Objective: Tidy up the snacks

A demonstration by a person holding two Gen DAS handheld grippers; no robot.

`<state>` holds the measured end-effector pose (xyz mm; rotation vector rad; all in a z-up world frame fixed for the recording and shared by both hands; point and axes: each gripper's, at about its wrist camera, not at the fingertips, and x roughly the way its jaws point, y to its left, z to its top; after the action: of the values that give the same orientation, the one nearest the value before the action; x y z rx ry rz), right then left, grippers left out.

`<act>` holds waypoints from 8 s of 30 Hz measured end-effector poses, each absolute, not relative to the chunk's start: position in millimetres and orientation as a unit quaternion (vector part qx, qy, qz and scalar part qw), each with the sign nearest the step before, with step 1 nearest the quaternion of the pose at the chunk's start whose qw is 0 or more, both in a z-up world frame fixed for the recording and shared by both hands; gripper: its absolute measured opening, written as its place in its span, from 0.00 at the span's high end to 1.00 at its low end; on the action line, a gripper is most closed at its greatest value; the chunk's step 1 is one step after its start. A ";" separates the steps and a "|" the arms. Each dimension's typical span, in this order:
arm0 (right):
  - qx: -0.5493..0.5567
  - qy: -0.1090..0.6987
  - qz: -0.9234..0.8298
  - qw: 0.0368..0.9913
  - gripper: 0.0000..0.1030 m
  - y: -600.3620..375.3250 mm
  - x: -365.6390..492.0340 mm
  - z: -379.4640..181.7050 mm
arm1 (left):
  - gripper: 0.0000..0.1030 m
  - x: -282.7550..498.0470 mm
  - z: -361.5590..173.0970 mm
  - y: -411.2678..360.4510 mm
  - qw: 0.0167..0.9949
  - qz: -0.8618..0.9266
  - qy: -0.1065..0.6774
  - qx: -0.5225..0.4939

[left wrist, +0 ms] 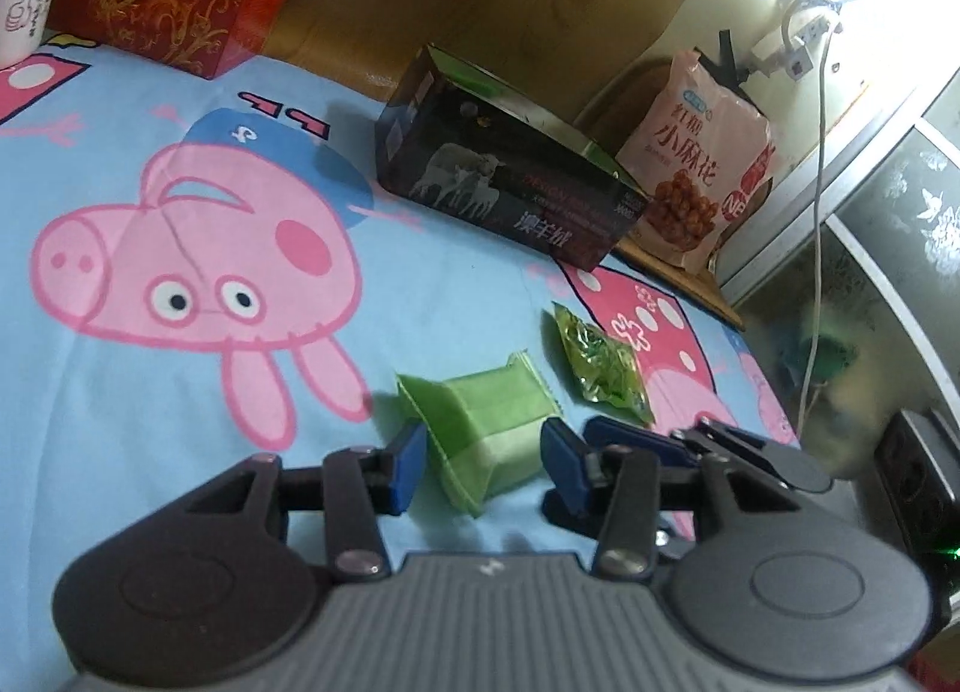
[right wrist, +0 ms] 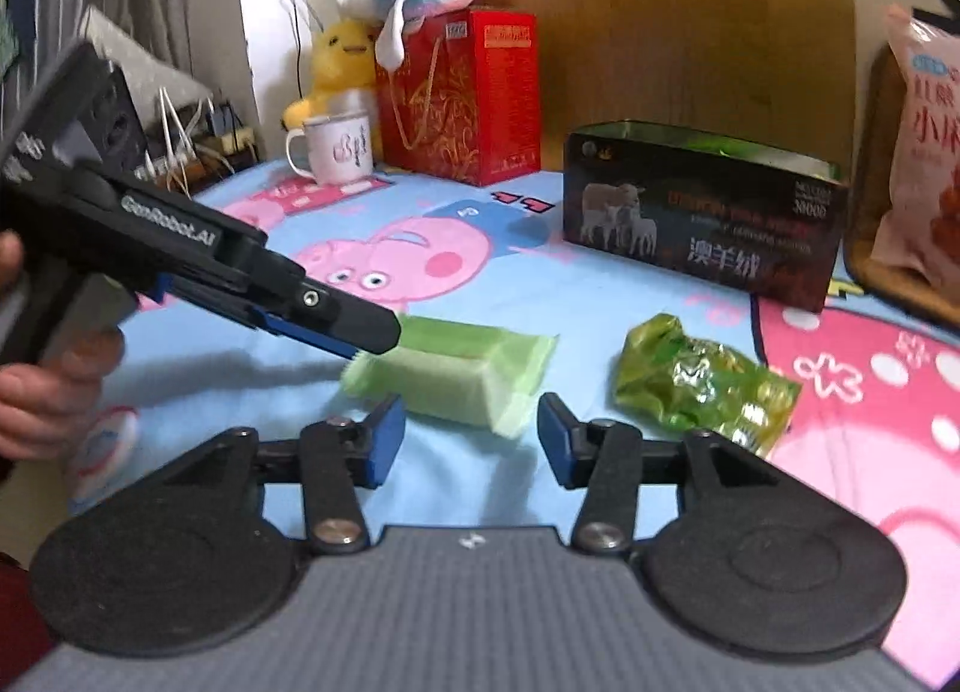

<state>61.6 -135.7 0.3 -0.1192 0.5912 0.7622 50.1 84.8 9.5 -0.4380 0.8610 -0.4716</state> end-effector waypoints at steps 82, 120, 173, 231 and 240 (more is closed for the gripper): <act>-0.045 0.288 0.319 0.902 0.24 -126.2 26.0 -0.3 | 0.86 64.6 -4.2 110.4 0.818 -0.234 0.422 -0.313; -0.137 0.126 0.273 0.944 0.75 -101.5 76.3 44.1 | 0.80 137.0 77.7 75.0 0.865 -0.273 0.348 -0.238; 0.125 0.221 0.189 0.949 0.54 -181.9 48.1 4.3 | 0.58 52.2 12.9 18.0 0.937 -0.057 0.343 -0.021; 0.178 0.220 0.202 0.938 0.00 -193.7 48.6 0.8 | 0.00 53.9 2.1 18.4 0.938 -0.012 0.345 0.022; 0.189 0.233 0.191 0.935 0.00 -197.6 53.7 -2.1 | 0.00 53.9 2.0 18.7 0.938 -0.012 0.345 0.023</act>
<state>53.7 -197.6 -2.1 0.3875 0.4764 0.3901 53.9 18.7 2.0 0.0475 0.7050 -0.0246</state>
